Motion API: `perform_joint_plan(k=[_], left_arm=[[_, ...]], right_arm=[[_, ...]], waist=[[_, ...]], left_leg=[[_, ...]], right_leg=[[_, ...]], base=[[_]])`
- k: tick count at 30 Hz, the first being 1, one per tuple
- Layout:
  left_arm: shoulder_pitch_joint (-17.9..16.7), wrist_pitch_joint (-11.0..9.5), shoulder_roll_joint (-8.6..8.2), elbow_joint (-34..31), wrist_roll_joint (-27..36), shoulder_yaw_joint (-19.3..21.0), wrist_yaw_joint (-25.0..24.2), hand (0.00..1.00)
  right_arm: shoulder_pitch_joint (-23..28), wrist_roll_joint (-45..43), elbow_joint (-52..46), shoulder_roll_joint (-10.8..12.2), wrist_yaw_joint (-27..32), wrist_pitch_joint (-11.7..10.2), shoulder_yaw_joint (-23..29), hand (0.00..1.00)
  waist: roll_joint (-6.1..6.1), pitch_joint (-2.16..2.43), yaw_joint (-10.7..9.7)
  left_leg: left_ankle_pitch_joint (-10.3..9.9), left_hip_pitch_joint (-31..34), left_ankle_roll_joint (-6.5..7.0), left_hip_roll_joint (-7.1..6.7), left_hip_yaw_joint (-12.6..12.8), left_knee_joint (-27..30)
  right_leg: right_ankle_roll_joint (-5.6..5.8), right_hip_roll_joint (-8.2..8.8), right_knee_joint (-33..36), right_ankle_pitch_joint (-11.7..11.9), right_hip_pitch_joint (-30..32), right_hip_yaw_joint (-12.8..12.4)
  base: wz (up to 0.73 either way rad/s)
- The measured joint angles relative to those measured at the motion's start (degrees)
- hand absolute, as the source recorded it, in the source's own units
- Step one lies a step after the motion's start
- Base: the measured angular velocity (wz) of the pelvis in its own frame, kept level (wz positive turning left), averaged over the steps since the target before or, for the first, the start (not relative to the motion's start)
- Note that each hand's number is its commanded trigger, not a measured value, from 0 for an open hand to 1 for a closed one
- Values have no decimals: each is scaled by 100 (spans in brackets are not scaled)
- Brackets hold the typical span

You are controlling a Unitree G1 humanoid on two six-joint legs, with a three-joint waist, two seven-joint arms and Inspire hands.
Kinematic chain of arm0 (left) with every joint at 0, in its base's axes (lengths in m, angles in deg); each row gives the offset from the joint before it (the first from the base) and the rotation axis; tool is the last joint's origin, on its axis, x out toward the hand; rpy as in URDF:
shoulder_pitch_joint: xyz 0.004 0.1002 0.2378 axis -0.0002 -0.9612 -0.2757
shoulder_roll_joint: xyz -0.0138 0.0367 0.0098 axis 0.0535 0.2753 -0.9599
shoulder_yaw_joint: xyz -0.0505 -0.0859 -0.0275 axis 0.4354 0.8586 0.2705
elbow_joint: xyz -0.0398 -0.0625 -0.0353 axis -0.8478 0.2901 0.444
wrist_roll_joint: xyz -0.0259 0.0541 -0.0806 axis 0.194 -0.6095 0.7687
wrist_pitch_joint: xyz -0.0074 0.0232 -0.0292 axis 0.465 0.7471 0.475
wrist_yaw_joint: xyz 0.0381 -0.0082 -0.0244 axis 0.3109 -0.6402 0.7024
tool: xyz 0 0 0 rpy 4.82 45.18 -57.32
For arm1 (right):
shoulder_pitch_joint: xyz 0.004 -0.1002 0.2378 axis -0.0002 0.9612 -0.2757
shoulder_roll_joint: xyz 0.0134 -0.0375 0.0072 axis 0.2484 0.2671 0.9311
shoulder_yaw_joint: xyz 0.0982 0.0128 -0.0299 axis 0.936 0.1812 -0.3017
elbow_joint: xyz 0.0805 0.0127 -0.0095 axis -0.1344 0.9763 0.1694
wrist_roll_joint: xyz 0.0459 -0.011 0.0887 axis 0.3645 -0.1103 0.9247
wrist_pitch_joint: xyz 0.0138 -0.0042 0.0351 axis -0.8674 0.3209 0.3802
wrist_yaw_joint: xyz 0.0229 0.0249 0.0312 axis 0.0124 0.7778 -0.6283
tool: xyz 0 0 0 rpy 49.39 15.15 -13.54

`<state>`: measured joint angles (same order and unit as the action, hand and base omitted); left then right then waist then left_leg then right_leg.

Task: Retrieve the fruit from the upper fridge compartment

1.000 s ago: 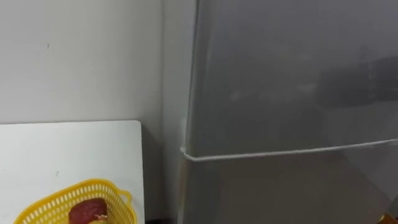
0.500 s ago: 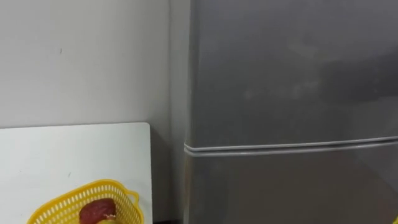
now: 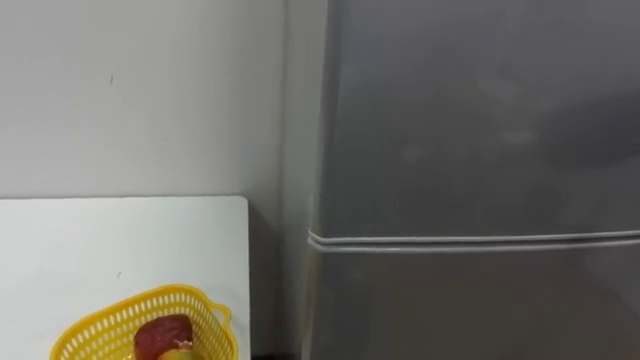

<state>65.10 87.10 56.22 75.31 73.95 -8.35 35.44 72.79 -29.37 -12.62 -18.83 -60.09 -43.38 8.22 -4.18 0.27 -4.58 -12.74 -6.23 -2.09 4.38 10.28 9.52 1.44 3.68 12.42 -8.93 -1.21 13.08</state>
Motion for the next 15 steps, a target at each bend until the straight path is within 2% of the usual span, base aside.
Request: perform_joint_plan(k=[4, 7, 10, 11, 13, 15], left_arm=[[28, 39, 5, -40, -13, 30, 79, 0], [105, 177, 19, -160, 21, 2, 131, 0], [186, 253, 58, -197, 56, -150, 277, 0], [231, 321, 60, -210, 61, -200, 277, 0], [236, 429, 62, -329, 66, -302, 277, 0], [245, 481, 92, -369, 92, -387, 281, 0]], right_arm=[[168, -396, 603, 22, 656, 3, 220, 0], [285, -683, 1124, 53, 1051, 10, 215, 0], [624, -733, 1550, 182, 1390, 79, -52, 0], [764, -727, 1639, 270, 1474, 163, -195, 0], [983, -696, 1702, 427, 1524, 278, -371, 0], [1043, -630, 2387, 559, 1462, 301, -636, 0]], waist=[[16, 18, -1], [61, -13, -16], [68, -26, 56], [93, -29, 55], [129, -26, 44], [131, -9, 26]], left_leg=[[0, 44, 0, -1, 0, 0], [0, 73, 0, -4, 39, 9], [0, 57, 0, -2, 62, 0], [1, 58, 0, -2, 66, -4], [1, 68, 0, -4, 66, -14], [1, 46, 0, -1, 63, -11]], right_leg=[[18, -1, -86, 16, -17, 32], [20, 7, -79, 16, 15, 41], [27, -14, -82, 7, 24, -27], [27, -15, -82, 7, 34, -34], [33, -13, -89, 1, 45, -33], [32, -17, -109, 0, -1, -32]], base=[[3], [-1], [-5], [-6], [0], [0]])
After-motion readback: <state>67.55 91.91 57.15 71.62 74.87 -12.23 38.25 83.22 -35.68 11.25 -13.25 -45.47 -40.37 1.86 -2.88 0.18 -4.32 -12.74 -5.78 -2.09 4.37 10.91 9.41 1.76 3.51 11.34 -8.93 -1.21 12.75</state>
